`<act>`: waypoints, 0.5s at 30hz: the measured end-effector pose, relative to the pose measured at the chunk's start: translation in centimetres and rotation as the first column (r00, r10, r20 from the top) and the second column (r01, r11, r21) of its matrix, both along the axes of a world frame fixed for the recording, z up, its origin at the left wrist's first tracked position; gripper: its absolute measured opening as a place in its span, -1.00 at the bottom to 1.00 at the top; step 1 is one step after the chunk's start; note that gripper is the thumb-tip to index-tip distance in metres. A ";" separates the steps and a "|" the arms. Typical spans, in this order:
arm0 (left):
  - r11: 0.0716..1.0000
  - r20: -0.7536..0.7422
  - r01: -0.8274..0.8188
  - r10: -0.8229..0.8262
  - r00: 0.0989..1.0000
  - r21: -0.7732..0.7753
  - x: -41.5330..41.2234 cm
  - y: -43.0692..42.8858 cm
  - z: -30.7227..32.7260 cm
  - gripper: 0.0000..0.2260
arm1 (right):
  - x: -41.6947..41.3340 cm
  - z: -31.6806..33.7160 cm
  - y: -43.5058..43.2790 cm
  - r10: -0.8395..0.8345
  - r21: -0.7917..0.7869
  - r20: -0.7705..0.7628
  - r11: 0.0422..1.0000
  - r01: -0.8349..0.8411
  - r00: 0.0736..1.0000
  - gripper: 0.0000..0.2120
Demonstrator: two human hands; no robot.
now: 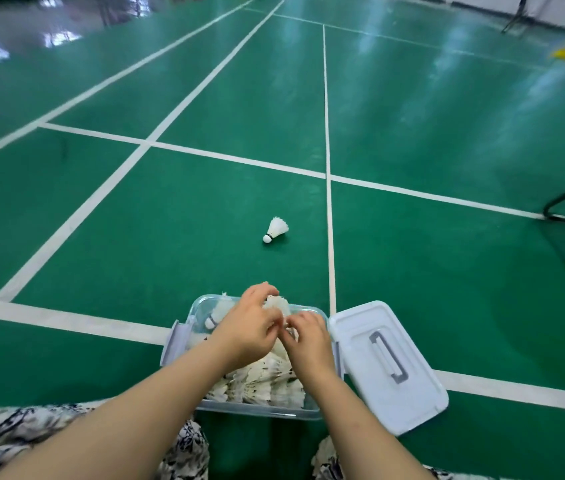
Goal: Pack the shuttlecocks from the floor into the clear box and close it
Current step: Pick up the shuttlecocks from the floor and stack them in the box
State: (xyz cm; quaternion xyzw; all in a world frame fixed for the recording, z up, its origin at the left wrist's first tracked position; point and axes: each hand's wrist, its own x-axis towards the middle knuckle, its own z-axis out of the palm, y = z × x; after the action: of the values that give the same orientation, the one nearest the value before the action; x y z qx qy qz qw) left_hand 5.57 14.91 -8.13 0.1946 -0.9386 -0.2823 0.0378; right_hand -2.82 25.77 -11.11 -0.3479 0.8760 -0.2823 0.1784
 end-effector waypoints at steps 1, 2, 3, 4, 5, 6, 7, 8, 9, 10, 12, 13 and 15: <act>1.000 -0.027 -0.027 0.026 0.999 -0.014 0.3 -0.1 0.0 -0.58 | -0.1 0.0 0.4 -0.044 -0.005 0.009 0.999 0.045 0.999 -0.82; 0.996 -0.036 -0.079 0.077 0.996 -0.035 0.6 -0.3 0.2 -0.59 | -0.1 -0.2 0.8 -0.094 -0.005 0.007 0.996 0.094 0.996 -0.82; 0.990 -0.042 -0.134 0.132 0.990 -0.052 0.8 -0.6 0.2 -0.62 | -0.2 -0.4 1.3 -0.145 -0.004 0.003 0.989 0.145 0.989 -0.82; 0.980 -0.040 -0.190 0.187 0.981 -0.058 1.1 -1.0 0.1 -0.64 | -0.2 -0.7 1.8 -0.193 -0.003 0.007 0.981 0.193 0.981 -0.80; 0.969 -0.037 -0.242 0.240 0.970 -0.054 1.5 -1.5 0.0 -0.64 | -0.1 -0.9 2.3 -0.234 0.001 0.018 0.972 0.234 0.972 -0.77; 0.957 -0.022 -0.285 0.285 0.958 -0.048 1.8 -1.8 -0.1 -0.61 | -0.1 -1.1 2.6 -0.262 0.017 0.025 0.965 0.262 0.965 -0.73; 0.947 -0.009 -0.318 0.318 0.948 -0.040 2.1 -2.2 -0.3 -0.59 | -0.1 -1.3 2.8 -0.271 0.040 0.024 0.962 0.270 0.962 -0.70; 0.940 0.009 -0.341 0.341 0.940 -0.031 2.3 -2.4 -0.5 -0.56 | -0.1 -1.5 2.8 -0.267 0.068 0.016 0.962 0.266 0.963 -0.67; 0.934 0.024 -0.356 0.356 0.934 -0.022 2.5 -2.5 -0.9 -0.55 | -0.1 -1.8 2.6 -0.259 0.095 0.006 0.962 0.257 0.966 -0.65; 0.930 0.037 -0.367 0.367 0.930 -0.019 2.7 -2.5 -1.2 -0.53 | -0.1 -2.1 2.3 -0.250 0.122 0.001 0.961 0.248 0.968 -0.64; 0.925 0.048 -0.379 0.380 0.924 -0.016 2.7 -2.5 -1.9 -0.49 | -0.2 -2.5 1.7 -0.231 0.173 -0.008 0.958 0.229 0.973 -0.71; 0.925 0.054 -0.381 0.381 0.923 -0.017 2.7 -2.5 -2.3 -0.47 | -0.3 -2.7 1.3 -0.215 0.192 -0.020 0.957 0.215 0.976 -0.75; 0.925 0.066 -0.380 0.380 0.922 -0.027 2.6 -2.7 -2.8 -0.43 | -0.4 -3.1 0.6 -0.175 0.212 -0.027 0.961 0.177 0.984 -0.77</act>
State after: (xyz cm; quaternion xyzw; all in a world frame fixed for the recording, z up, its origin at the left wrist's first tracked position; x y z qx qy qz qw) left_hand 8.13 12.17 -10.91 0.3823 -0.8858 -0.2561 0.0601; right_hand -3.20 26.34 -14.22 -0.2484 0.9294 -0.1998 0.1857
